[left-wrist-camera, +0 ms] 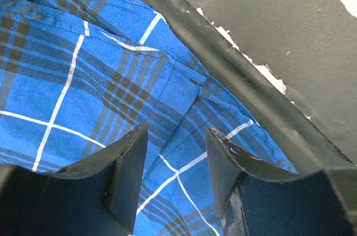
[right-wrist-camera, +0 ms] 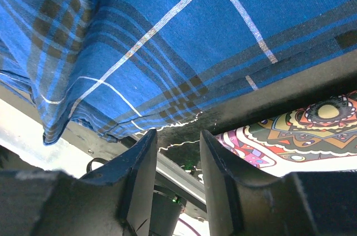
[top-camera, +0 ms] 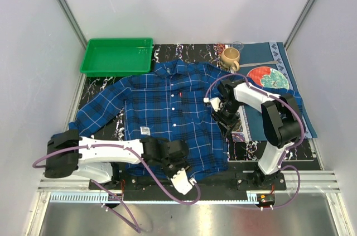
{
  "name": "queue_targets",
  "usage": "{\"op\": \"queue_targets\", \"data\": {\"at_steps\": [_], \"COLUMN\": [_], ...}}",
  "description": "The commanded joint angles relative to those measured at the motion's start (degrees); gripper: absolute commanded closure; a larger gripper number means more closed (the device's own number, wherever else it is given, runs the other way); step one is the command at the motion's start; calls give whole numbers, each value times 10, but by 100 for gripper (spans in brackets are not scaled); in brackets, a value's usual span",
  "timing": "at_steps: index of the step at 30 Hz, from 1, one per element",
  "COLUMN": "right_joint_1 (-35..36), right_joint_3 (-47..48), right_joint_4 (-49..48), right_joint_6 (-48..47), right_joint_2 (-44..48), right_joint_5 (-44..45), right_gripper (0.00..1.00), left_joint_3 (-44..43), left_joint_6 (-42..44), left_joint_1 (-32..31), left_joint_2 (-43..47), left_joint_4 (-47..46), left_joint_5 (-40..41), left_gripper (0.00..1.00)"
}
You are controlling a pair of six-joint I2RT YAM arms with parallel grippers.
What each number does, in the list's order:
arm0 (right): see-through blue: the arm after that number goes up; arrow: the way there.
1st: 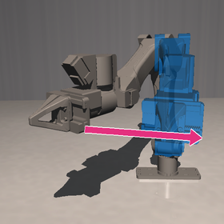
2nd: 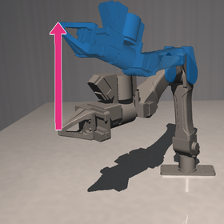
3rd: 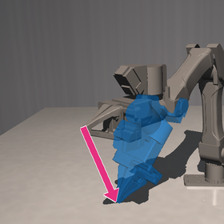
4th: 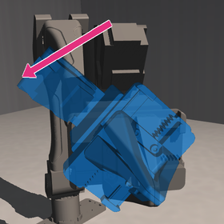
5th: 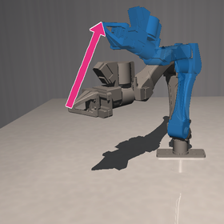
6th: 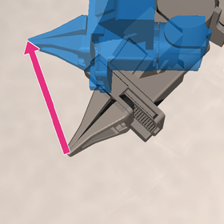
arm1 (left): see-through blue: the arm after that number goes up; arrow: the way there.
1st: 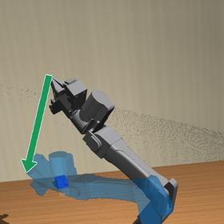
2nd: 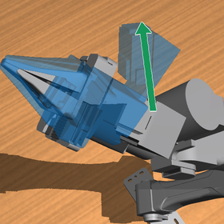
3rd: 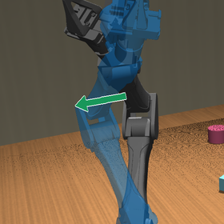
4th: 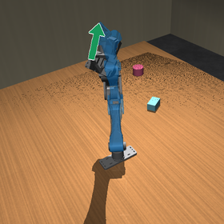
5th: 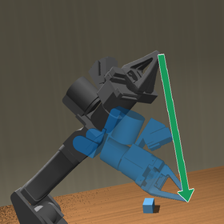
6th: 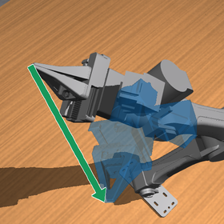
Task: Pin the brooch onto the clothing
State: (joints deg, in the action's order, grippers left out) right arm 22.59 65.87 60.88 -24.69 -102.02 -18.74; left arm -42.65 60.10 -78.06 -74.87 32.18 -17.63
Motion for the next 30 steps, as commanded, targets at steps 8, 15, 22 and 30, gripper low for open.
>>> {"op": "queue_targets", "data": {"at_steps": [8, 15, 22, 30], "right_joint_1": [-1, 0, 12, 12], "right_joint_3": [46, 56, 44, 29], "right_joint_4": [26, 8, -37, -57], "right_joint_6": [-8, -12, -18, -22], "right_joint_2": [14, -25, -78, -96], "right_joint_5": [-36, -32, 29, 42], "right_gripper": [55, 55, 55, 55], "left_joint_3": [6, 10, 0, 3], "left_joint_6": [63, 102, 95, 113], "left_joint_1": [-2, -2, -2, 17], "left_joint_2": [-49, -67, -59, -63], "left_joint_4": [-55, -56, -45, -53], "left_joint_5": [22, 31, 25, 38], "left_gripper": [55, 61, 63, 73]}}
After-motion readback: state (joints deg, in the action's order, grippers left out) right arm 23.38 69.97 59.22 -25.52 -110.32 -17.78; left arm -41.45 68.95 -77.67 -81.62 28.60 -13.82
